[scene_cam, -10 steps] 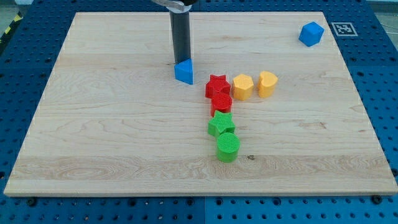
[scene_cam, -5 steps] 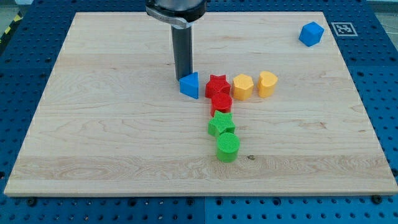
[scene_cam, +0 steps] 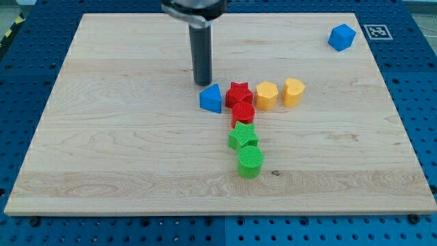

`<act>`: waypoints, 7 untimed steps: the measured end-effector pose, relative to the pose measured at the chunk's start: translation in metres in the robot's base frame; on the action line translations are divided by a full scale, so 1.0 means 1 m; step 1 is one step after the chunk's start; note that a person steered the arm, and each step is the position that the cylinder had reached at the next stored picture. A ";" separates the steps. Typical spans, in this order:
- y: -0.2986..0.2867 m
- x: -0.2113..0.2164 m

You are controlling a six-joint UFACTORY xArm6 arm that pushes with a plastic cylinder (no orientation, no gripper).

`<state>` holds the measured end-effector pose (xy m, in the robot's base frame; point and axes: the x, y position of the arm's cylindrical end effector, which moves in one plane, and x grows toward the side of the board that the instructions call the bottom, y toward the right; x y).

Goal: Place the blue triangle left to the red star

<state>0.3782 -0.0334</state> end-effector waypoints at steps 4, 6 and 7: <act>0.033 -0.009; 0.050 -0.009; 0.053 -0.014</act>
